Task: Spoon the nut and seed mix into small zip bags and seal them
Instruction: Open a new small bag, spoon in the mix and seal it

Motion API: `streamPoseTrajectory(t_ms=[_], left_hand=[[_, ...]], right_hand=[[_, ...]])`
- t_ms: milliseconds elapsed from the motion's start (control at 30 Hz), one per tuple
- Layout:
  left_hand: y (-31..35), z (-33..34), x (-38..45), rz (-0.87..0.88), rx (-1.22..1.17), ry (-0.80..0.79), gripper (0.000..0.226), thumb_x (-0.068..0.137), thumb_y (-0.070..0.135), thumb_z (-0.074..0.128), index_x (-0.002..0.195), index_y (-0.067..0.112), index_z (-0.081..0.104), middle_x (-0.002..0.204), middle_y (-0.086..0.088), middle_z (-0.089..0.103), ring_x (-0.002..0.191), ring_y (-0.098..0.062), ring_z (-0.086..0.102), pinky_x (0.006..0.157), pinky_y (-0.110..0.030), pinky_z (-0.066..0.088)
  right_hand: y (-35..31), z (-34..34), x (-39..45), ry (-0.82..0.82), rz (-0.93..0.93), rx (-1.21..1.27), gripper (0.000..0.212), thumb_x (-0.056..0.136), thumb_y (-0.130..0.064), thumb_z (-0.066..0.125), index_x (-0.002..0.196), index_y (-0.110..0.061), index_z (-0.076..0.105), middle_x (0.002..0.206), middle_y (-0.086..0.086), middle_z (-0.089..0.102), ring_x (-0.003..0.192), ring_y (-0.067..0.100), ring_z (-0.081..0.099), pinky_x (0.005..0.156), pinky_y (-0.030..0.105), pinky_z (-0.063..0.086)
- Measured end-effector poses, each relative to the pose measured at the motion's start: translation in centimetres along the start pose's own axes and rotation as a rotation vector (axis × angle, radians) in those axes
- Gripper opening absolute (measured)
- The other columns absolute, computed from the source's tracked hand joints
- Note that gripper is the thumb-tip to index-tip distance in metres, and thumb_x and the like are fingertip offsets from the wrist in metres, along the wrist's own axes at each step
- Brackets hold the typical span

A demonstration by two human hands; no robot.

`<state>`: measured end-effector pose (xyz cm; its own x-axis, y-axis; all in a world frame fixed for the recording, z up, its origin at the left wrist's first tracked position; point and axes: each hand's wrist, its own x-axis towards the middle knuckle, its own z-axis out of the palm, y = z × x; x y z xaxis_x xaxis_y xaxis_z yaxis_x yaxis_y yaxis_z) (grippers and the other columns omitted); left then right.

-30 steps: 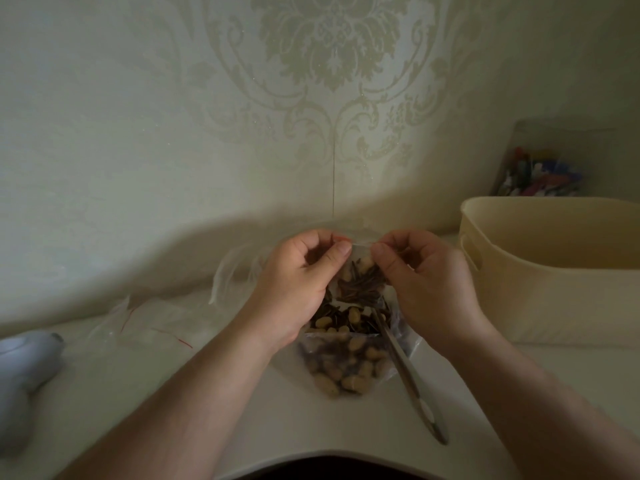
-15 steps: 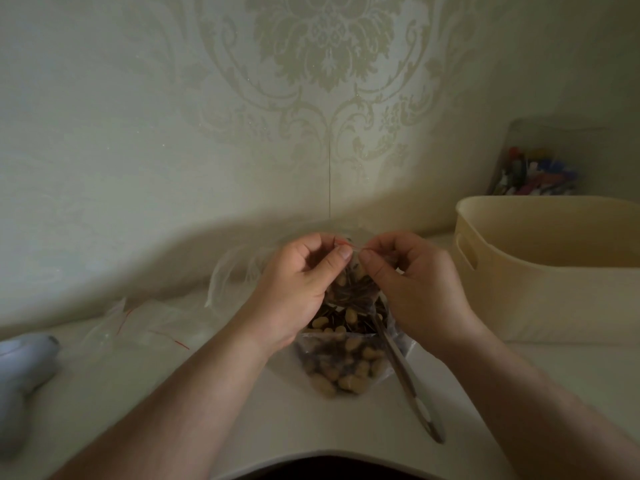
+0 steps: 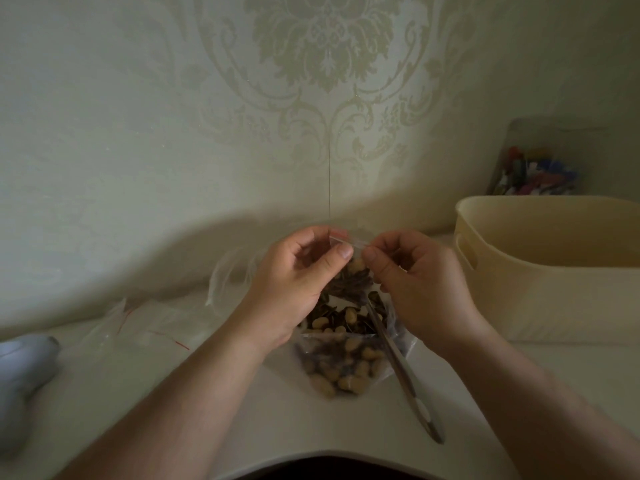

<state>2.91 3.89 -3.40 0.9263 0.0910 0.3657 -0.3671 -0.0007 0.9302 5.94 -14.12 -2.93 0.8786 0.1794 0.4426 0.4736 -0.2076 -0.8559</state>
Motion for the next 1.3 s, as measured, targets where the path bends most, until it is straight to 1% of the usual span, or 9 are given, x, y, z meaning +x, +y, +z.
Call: streamPoseTrajectory(t_ms=[100,200,333,467,600,767,900,1100,1300], left_hand=[[0.0,0.5,0.0,-0.052,-0.084,-0.004,0.03,0.078,0.027,0.079,0.107,0.017,0.077,0.099,-0.004,0.08,0.097,-0.017,0.075,0.085,-0.025,0.057],[-0.3,0.6,0.1,-0.053,-0.092,0.013,0.017,0.077,0.027,0.079,0.093,0.023,0.083,0.095,-0.005,0.08,0.092,-0.016,0.075,0.084,-0.025,0.058],[-0.3,0.6,0.0,-0.039,-0.064,0.034,0.008,0.088,0.016,0.077,0.091,0.022,0.082,0.089,-0.003,0.079,0.087,-0.014,0.074,0.08,-0.024,0.057],[-0.4,0.9,-0.1,-0.017,-0.015,0.056,0.018,0.095,0.009,0.074,0.087,0.024,0.08,0.085,0.002,0.077,0.084,-0.011,0.072,0.078,-0.024,0.057],[-0.4,1.1,-0.1,-0.02,-0.014,0.063,0.021,0.097,0.005,0.07,0.087,0.022,0.078,0.084,0.002,0.076,0.083,-0.011,0.071,0.078,-0.024,0.058],[-0.1,1.1,-0.1,-0.03,-0.026,0.039,0.024,0.095,0.011,0.071,0.083,0.028,0.081,0.084,0.005,0.076,0.083,-0.009,0.071,0.078,-0.022,0.057],[-0.1,1.0,-0.1,-0.034,-0.02,0.035,0.022,0.096,0.007,0.07,0.085,0.023,0.08,0.084,0.002,0.077,0.083,-0.011,0.072,0.078,-0.024,0.058],[-0.1,1.0,-0.1,-0.054,-0.033,0.03,0.013,0.097,0.005,0.069,0.091,0.013,0.077,0.085,0.0,0.076,0.083,-0.012,0.072,0.076,-0.023,0.057],[0.3,1.3,-0.1,-0.05,-0.046,0.065,0.017,0.09,0.01,0.076,0.083,0.025,0.082,0.083,-0.001,0.078,0.08,-0.012,0.074,0.073,-0.024,0.058]], right_hand=[[-0.2,0.1,-0.1,-0.006,-0.02,0.006,0.007,0.094,-0.029,0.074,0.087,-0.029,0.072,0.077,0.003,0.07,0.071,0.029,0.065,0.063,0.048,0.056],[-0.1,0.2,-0.1,-0.006,-0.022,0.01,0.008,0.094,-0.029,0.075,0.087,-0.029,0.072,0.076,0.003,0.07,0.071,0.029,0.065,0.064,0.049,0.056],[0.0,0.3,-0.1,-0.008,-0.012,0.016,0.008,0.094,-0.028,0.075,0.086,-0.028,0.072,0.076,0.002,0.071,0.071,0.028,0.066,0.065,0.048,0.057],[-0.1,0.5,-0.2,-0.027,-0.007,0.025,0.009,0.095,-0.028,0.075,0.087,-0.028,0.073,0.077,0.0,0.072,0.073,0.027,0.067,0.066,0.044,0.058],[0.0,0.6,-0.3,-0.026,0.002,0.013,0.007,0.095,-0.029,0.075,0.088,-0.028,0.073,0.078,-0.001,0.073,0.073,0.024,0.069,0.065,0.042,0.059],[-0.1,0.6,-0.3,-0.028,0.018,0.027,0.001,0.095,-0.028,0.074,0.095,-0.029,0.074,0.079,-0.007,0.073,0.069,0.016,0.068,0.06,0.026,0.056],[0.0,0.6,-0.3,-0.019,0.009,0.022,0.004,0.095,-0.026,0.075,0.094,-0.03,0.074,0.08,-0.006,0.073,0.072,0.019,0.069,0.062,0.032,0.06],[0.0,0.5,-0.3,-0.024,-0.014,0.001,0.007,0.096,-0.023,0.075,0.091,-0.027,0.073,0.076,-0.002,0.072,0.069,0.02,0.068,0.06,0.032,0.058],[-0.1,0.5,-0.2,-0.014,-0.019,-0.008,0.012,0.098,-0.019,0.07,0.087,-0.025,0.07,0.066,-0.006,0.065,0.056,0.001,0.052,0.051,0.018,0.045]])
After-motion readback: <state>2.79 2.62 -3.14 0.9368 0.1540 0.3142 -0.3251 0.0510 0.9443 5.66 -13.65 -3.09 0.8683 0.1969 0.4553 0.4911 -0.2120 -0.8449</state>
